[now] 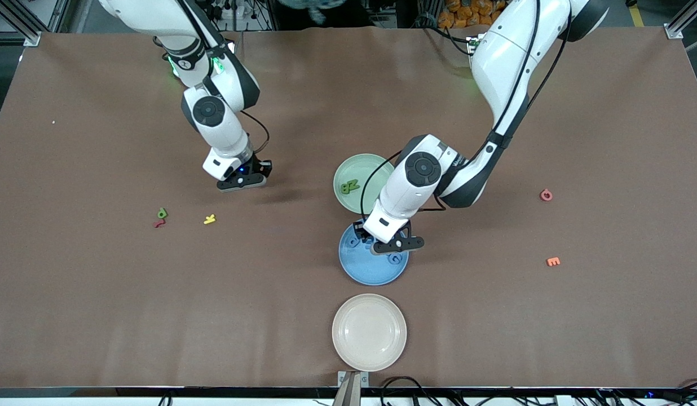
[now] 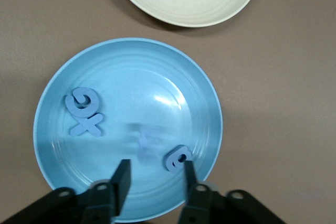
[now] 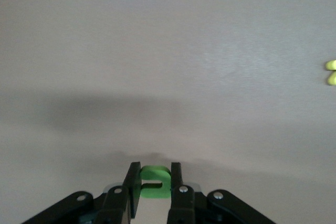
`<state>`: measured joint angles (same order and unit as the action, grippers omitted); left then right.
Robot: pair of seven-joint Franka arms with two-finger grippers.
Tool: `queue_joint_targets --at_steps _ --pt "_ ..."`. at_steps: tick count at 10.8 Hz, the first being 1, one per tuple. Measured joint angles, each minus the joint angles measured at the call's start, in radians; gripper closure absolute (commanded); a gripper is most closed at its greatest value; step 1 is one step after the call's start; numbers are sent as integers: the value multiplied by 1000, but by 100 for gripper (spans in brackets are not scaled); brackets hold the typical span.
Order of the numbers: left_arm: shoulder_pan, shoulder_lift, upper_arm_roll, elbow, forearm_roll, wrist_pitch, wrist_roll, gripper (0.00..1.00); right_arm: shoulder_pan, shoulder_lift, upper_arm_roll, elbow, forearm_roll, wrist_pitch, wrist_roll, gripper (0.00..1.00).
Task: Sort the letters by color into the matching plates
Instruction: 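Drop the blue E on the blue plate while the right gripper lifts, then release the green letter onto the green plate while the left gripper withdraws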
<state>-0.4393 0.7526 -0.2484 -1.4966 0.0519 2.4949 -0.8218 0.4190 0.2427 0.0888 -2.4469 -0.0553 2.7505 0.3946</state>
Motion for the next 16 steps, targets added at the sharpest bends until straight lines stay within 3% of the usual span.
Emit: queue_joint_targets --at_steps 5,11,14,16 --pt "16 -5 23 21 0 -12 24 0 108 64 2 116 0 -18 200 100" --pt "147 -169 62 32 0 -349 299 0 190 135 27 337 3 -177 414 100" --pt "258 -298 63 -86 0 -385 404 0 248 202 29 439 5 -196 536 100" --pt "354 -426 61 -228 0 -387 515 0 284 253 29 503 5 -196 612 100"
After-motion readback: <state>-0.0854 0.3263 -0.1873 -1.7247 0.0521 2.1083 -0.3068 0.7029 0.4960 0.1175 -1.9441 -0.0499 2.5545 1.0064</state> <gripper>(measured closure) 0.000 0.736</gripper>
